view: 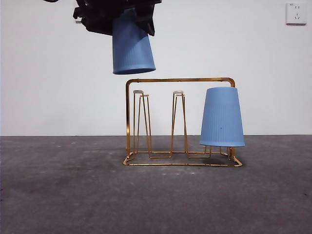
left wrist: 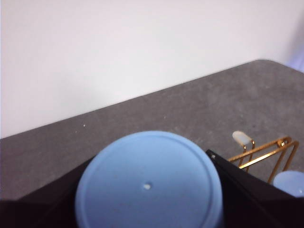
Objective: Pick up cup 1,put cup 1 in the cup rack,pick up cup 2,put cup 2 in the cup rack
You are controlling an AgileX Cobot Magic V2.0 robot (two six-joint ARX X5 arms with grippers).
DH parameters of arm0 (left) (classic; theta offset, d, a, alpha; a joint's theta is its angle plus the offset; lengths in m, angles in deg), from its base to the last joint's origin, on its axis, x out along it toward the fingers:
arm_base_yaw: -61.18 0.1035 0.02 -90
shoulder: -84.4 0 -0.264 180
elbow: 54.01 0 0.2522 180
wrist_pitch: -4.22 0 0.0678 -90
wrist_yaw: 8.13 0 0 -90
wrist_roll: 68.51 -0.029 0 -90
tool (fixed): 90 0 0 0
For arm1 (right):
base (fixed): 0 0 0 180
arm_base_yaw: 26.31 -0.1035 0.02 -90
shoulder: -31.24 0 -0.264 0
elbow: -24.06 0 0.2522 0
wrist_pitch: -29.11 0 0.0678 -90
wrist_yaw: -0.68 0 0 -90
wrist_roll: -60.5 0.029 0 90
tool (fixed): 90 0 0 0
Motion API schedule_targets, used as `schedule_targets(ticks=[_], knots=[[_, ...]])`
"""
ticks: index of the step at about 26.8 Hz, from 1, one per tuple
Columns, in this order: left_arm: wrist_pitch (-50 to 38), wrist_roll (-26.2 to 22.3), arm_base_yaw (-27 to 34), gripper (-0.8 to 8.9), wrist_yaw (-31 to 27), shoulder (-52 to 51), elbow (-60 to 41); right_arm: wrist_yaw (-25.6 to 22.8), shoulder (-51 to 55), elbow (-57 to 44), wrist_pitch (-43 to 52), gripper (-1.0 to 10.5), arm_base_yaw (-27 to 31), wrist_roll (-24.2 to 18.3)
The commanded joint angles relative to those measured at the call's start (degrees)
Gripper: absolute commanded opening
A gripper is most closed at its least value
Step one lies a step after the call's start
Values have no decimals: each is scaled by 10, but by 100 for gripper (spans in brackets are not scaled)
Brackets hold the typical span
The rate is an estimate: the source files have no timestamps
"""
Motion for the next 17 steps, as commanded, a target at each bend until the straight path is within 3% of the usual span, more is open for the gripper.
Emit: schedule_targets(ticks=[1, 17], knots=[[-12, 4, 1, -6, -2, 21, -6, 0, 1, -5, 0, 221, 0, 13], [-10, 21, 1, -6, -6, 97, -6, -1, 1, -5, -18, 220, 0, 21]])
